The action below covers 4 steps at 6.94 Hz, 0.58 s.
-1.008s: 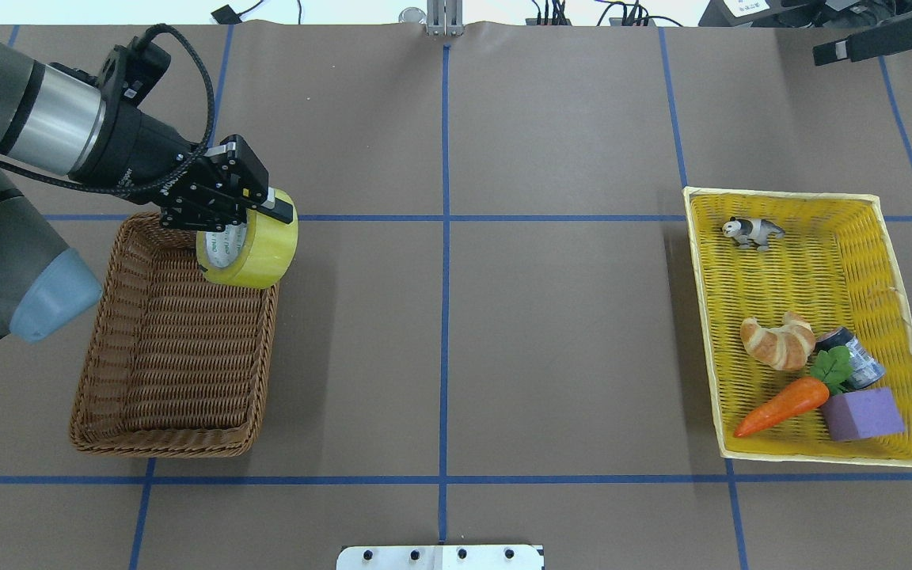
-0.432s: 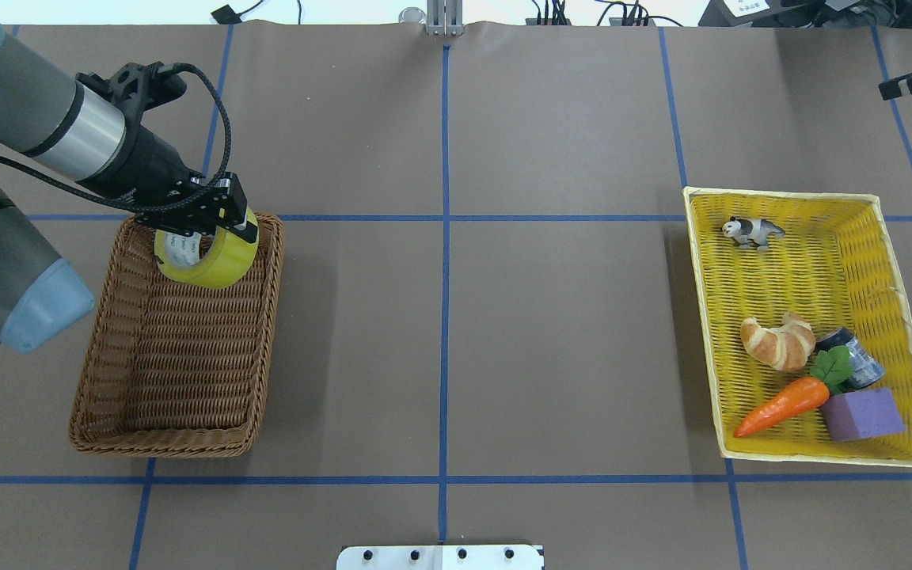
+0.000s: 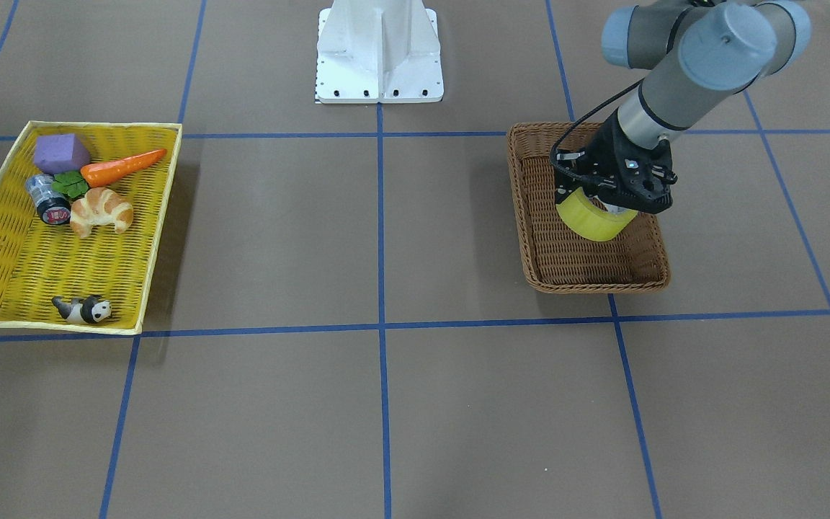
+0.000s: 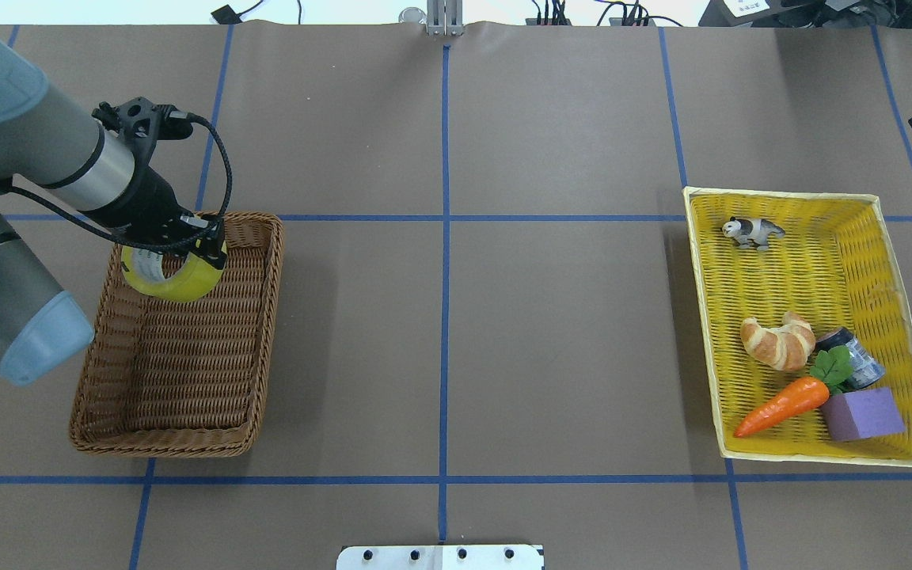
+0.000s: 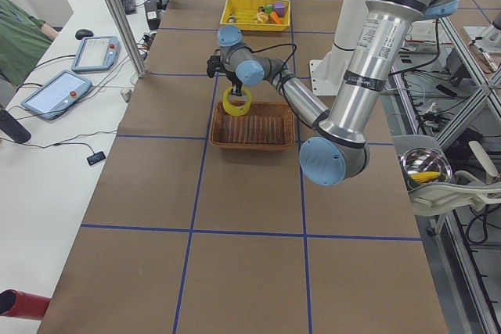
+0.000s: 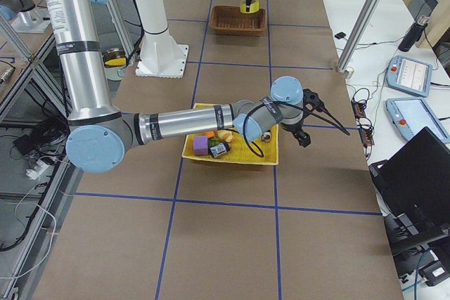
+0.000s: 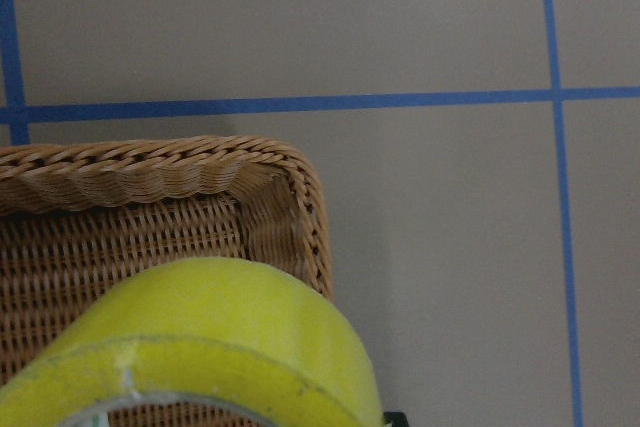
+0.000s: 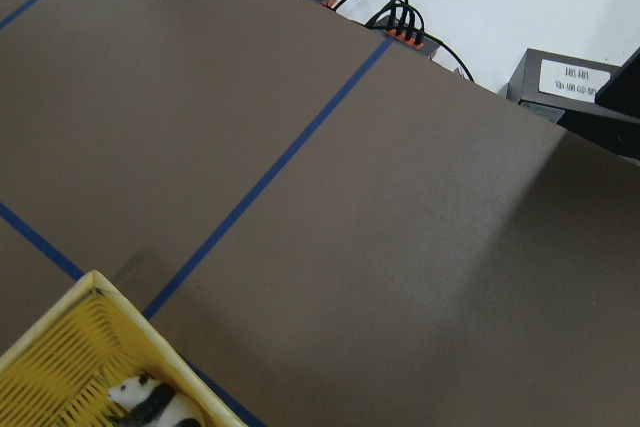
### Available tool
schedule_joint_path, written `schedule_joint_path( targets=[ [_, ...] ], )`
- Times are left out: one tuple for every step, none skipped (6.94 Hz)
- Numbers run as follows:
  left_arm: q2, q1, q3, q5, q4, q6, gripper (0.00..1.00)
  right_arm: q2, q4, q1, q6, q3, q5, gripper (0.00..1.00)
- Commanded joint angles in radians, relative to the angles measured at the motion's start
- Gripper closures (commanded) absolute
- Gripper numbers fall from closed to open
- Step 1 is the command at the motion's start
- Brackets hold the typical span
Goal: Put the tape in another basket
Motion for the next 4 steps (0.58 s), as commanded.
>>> schedule_joint_path(
  targets=[
    [0.02, 0.071, 0.003, 0.078, 0.065, 0.041, 1.0, -0.002, -0.381, -0.001, -0.154, 0.112, -0.001, 0.0],
    [0.025, 0.075, 0.011, 0.08, 0.067, 0.038, 0.69, 0.004, -0.557, 0.009, -0.226, 0.165, -0.011, 0.0],
    [0.03, 0.078, 0.009, 0.135, 0.067, 0.039, 0.02, 0.006, -0.671, 0.007, -0.237, 0.218, -0.024, 0.0],
    [0.039, 0.078, 0.002, 0.187, 0.067, 0.041, 0.02, 0.003, -0.709, 0.031, -0.248, 0.231, -0.039, 0.0]
  ],
)
